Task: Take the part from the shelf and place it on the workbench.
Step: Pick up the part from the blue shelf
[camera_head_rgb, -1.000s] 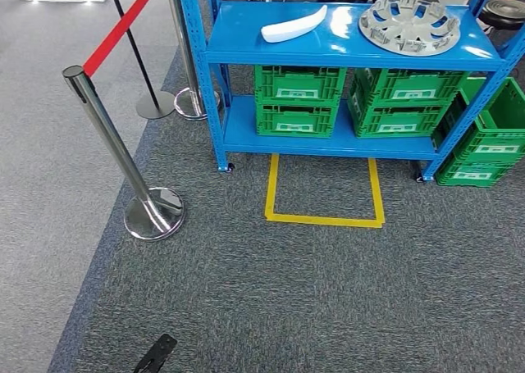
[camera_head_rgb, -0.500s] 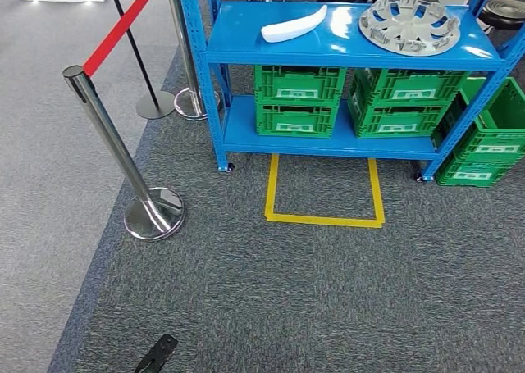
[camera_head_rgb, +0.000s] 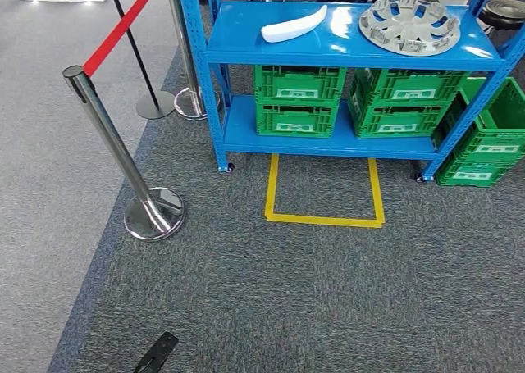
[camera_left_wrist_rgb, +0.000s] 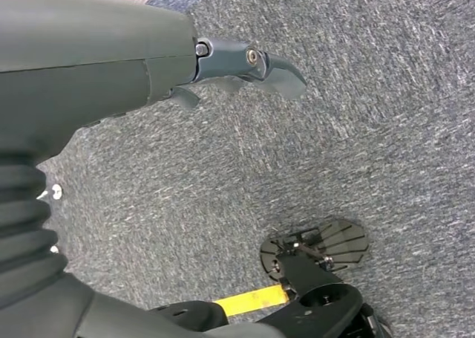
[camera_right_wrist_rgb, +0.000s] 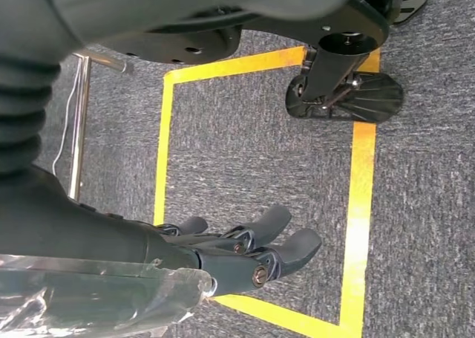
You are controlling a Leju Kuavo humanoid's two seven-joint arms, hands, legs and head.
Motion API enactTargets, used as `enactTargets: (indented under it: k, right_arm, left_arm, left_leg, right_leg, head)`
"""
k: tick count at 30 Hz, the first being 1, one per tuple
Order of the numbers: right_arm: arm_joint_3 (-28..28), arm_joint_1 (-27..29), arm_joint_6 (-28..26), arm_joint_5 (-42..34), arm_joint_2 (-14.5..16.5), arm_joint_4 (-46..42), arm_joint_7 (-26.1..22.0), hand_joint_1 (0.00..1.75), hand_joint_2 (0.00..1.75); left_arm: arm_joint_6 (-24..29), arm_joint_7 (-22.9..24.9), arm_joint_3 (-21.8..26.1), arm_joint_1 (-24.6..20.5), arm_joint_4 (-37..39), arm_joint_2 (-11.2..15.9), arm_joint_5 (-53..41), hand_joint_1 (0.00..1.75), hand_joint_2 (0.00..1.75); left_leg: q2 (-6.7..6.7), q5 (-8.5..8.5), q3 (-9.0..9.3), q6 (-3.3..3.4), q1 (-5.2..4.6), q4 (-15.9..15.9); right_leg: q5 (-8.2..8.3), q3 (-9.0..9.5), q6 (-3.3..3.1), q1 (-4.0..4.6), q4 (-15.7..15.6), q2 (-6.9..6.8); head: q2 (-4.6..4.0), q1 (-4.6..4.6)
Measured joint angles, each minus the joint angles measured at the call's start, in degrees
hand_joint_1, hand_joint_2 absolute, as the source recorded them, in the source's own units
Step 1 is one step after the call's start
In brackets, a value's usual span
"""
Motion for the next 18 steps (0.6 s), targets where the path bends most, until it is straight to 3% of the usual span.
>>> enactTargets:
  k: [6,10,14,18]
  right_arm:
    - [-0.05,0.00,0.22,0.07,0.00,0.00,0.79,0.00,0.00]
    - [-0.10,-0.03,0.61,-0.16,0.00,0.00,-0.14,0.00,0.00]
    - [-0.11,-0.11,0.82,-0.08,0.00,0.00,-0.61,0.00,0.00]
    - [-0.10,-0.20,1.27,0.21,0.01,0.01,-0.66,0.00,0.00]
  left_arm:
    - [-0.06,0.04,0.00,0.01,0.00,-0.18,0.18,0.00,0.00]
    - [1.06,-2.71,0.02,-0.53,-0.02,0.15,1.18,0.00,0.00]
    - [2.98,-4.94,0.04,-2.62,-0.14,1.48,1.85,0.00,1.75]
    - [5.02,-6.54,-0.09,-6.06,-0.98,3.92,1.90,0.00,1.75]
  left_leg:
    - [0.00,0.00,0.00,0.00,0.00,0.00]
    - [0.00,0.01,0.01,0.00,0.00,0.00]
    - [0.00,0.03,0.02,0.00,0.01,0.00]
    - [0.00,0.09,0.01,0.02,0.02,0.00]
  right_leg:
    - [0.00,0.00,0.00,0.00,0.00,0.00]
    - [0.00,-0.01,0.00,0.00,0.00,-0.01]
    - [0.03,0.00,0.02,0.01,0.01,0.00]
    - [0.04,-0.02,0.01,0.02,0.02,-0.05]
  head:
    - [0.00,0.00]
    - [0.00,0.00]
    - [0.00,-0.02]
    - [0.00,0.00]
